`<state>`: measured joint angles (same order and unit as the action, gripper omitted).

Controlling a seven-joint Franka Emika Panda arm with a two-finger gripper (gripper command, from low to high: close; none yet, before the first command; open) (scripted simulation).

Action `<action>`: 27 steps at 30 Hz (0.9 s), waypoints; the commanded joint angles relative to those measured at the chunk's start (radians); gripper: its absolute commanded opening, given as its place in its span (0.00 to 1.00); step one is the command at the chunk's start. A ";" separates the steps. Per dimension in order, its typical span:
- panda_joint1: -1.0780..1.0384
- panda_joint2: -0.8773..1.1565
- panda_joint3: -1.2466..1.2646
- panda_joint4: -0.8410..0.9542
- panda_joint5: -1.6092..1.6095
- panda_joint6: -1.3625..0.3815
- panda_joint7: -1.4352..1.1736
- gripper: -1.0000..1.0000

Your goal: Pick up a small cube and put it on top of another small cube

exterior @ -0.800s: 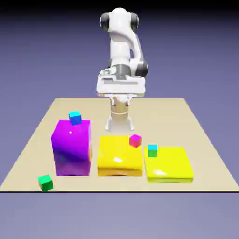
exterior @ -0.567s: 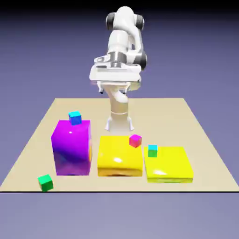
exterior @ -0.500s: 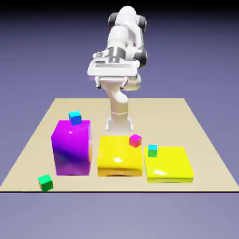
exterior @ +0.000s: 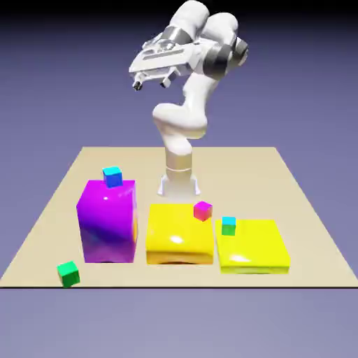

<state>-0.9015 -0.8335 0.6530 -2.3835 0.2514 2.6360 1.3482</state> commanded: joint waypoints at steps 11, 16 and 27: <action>-0.399 -0.115 0.285 0.186 0.110 -0.175 0.265 0.50; -0.580 -0.167 0.415 0.271 0.160 -0.255 0.385 0.50; -0.979 -0.282 0.699 0.457 0.269 -0.430 0.650 0.50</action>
<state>-1.8800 -1.1158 1.3524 -1.9266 0.5206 2.2065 1.9987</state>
